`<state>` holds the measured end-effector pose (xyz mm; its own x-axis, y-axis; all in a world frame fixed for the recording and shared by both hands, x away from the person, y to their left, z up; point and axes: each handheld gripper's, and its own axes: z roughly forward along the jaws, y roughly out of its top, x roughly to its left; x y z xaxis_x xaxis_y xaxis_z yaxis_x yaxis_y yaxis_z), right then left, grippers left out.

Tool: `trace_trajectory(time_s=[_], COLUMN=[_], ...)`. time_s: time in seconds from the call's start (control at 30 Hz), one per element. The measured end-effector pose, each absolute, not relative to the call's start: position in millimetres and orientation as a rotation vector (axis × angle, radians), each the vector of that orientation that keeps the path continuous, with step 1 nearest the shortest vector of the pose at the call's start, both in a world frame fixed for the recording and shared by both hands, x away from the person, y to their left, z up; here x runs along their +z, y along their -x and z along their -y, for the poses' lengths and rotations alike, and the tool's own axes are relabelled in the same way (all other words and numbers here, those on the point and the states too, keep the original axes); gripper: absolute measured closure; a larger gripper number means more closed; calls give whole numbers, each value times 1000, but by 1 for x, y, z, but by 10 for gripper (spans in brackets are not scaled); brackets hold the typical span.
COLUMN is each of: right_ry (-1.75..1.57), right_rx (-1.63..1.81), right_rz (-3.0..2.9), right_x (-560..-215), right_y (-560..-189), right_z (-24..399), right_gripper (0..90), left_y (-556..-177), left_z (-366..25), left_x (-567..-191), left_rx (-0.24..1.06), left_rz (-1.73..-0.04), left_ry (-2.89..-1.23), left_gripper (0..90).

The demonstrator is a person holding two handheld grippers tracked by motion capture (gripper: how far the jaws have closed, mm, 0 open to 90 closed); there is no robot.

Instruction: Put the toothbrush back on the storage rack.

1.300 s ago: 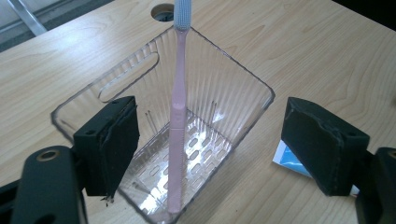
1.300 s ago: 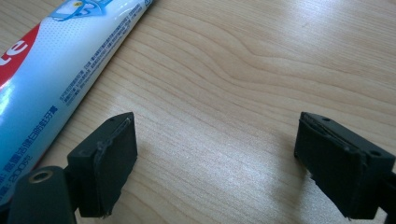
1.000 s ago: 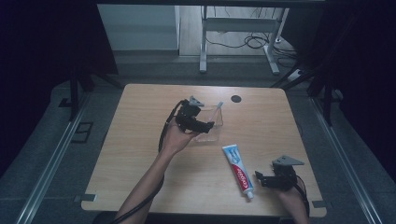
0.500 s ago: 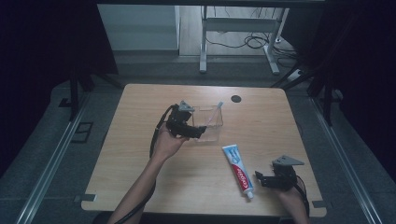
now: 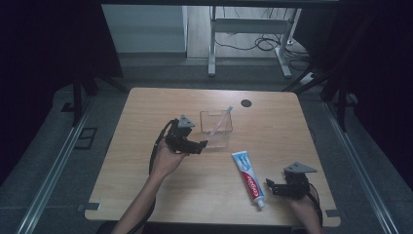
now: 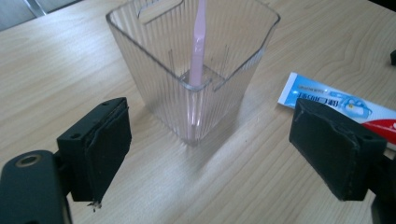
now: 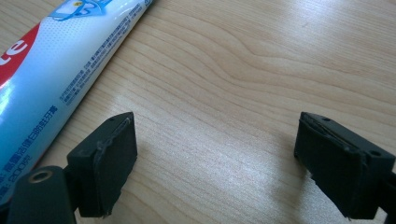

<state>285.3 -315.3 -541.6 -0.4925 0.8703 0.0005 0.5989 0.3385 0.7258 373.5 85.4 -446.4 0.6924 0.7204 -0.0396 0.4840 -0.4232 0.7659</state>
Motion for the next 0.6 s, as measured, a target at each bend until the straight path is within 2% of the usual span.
trace_trajectory(time_s=[0.6], right_ry=[-1294], right_rx=[954], right_rz=[-2221], right_x=[-542], right_y=[-285], right_z=[315], right_gripper=[129], left_y=[-346], left_z=[-109], left_x=[-473], left_rx=[409], left_rz=[-918], left_ry=[-2111], left_gripper=[129])
